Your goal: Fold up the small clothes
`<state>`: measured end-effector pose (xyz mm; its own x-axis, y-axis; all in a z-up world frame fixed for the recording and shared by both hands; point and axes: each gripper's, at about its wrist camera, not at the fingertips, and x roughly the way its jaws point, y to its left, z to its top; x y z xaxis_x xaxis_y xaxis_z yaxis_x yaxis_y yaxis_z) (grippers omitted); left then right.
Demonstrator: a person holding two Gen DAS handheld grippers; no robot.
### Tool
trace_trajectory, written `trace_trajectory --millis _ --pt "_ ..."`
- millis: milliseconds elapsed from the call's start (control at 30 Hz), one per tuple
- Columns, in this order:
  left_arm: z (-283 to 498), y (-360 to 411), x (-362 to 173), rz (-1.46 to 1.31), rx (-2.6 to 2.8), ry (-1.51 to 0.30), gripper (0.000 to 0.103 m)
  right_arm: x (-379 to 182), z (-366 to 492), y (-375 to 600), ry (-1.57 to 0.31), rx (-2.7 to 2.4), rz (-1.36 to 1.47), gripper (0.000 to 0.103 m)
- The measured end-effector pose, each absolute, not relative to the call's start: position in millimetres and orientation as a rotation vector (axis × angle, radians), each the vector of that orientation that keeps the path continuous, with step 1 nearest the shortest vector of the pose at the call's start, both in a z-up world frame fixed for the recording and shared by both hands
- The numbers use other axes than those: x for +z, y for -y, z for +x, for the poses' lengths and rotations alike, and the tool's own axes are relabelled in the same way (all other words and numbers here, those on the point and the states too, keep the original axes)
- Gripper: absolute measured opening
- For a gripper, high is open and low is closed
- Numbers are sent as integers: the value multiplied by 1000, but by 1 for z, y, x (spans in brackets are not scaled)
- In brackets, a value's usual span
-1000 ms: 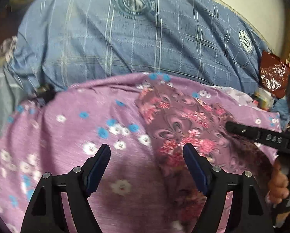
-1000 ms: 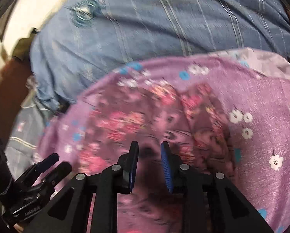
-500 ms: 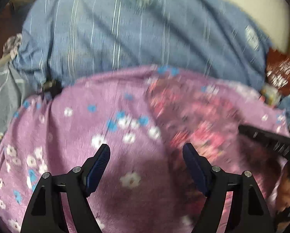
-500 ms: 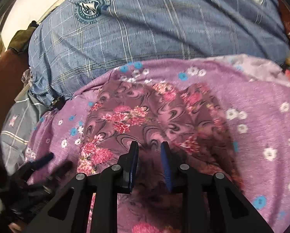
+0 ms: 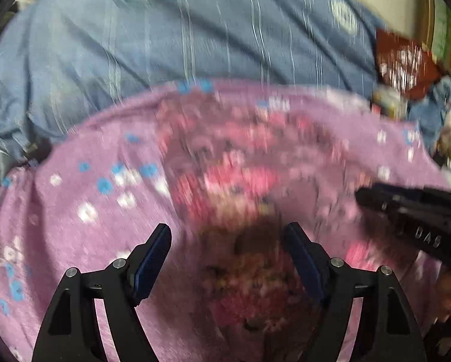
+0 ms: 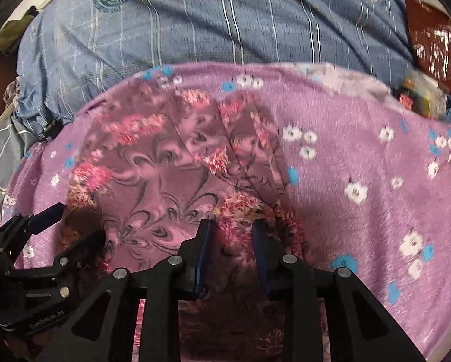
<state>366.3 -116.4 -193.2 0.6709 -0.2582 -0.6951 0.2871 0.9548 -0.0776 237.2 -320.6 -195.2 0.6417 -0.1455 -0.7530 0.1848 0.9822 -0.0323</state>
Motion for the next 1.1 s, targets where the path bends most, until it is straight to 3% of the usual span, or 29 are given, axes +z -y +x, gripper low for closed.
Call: trace_trajectory --millis 167,333,900,1100 --pt "337 107 -170 21 -253 -613 78 -176 234 315 -748 -255 22 30" --pt "323 101 -166 4 -216 -570 78 -166 236 308 -710 -310 -7 38" --pt "342 105 -177 5 -192 -598 79 -166 240 299 -688 -342 -76 39" --pt "364 117 -201 49 -156 -726 79 -181 251 306 -763 -351 -65 39"
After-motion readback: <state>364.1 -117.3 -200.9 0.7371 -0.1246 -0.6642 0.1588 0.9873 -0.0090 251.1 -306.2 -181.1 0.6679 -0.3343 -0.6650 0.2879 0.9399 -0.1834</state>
